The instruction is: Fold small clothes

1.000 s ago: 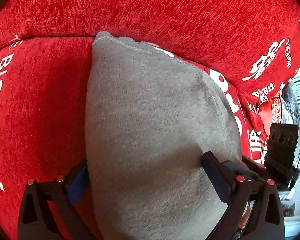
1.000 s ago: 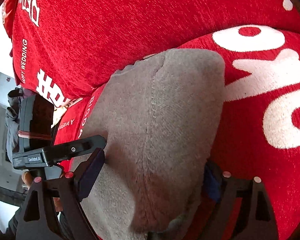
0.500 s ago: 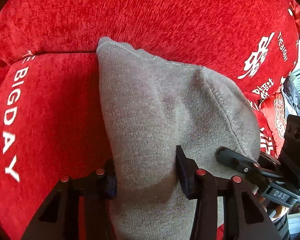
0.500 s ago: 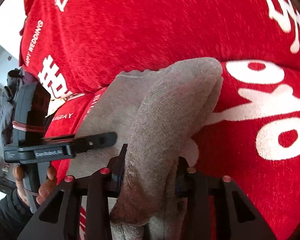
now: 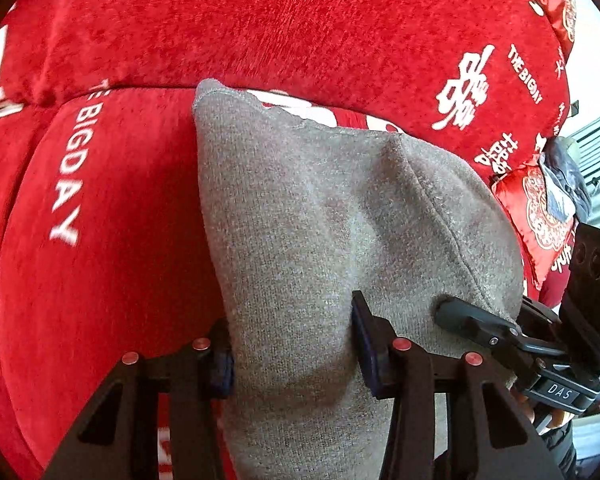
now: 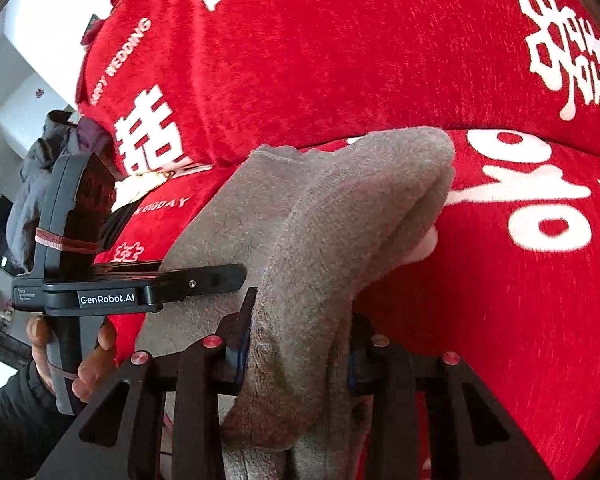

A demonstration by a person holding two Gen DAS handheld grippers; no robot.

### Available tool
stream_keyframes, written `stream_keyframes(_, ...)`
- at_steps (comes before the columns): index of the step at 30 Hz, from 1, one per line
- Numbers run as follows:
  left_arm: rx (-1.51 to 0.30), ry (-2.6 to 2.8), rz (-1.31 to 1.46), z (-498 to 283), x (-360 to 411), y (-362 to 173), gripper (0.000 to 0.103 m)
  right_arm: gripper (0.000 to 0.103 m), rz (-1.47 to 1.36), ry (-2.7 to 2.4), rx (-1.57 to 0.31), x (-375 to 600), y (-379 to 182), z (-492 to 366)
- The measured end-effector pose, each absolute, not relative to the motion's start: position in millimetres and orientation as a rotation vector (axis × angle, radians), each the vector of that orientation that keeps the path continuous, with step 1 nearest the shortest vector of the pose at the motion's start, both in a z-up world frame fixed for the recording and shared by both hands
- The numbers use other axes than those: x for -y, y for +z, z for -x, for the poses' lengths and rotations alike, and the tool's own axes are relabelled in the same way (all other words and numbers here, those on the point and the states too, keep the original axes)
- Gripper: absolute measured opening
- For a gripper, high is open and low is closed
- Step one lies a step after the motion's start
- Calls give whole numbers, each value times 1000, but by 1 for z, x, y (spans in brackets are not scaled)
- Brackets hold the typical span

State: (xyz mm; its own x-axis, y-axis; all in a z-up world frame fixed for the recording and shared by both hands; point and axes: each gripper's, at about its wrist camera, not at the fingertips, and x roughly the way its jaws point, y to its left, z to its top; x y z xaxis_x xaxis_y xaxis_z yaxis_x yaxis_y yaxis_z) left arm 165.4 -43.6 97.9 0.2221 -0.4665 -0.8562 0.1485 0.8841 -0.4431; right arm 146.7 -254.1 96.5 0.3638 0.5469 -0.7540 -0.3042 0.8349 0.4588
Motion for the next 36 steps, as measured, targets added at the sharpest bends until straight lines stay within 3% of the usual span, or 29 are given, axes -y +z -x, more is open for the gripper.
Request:
stream_keyframes(9,-1234,-400,279,-91,24,103,47,37,-223,579,-1051,233,103,-80)
stream_keyframes(20,-1185,-360,262,-46,18,65,47,37,-162,553,-1041,221,73,-33)
stream_keyframes(22,-1176,-345,256,-44,16,52,54,38,-141,517,-1048,220,60,-33)
stream_keyframes(24,-1158,-320,286,-41,10,47,68,44,-144,486,-1049,223,50,-34)
stream_keyframes(27,-1146,-303,269,-37,8,50,70,62,-211,454,-1080,236,43,-37)
stream_keyframes(36,-1081,-217,143,-13,2,88,70,66,-108,411,-979,254,90,-10)
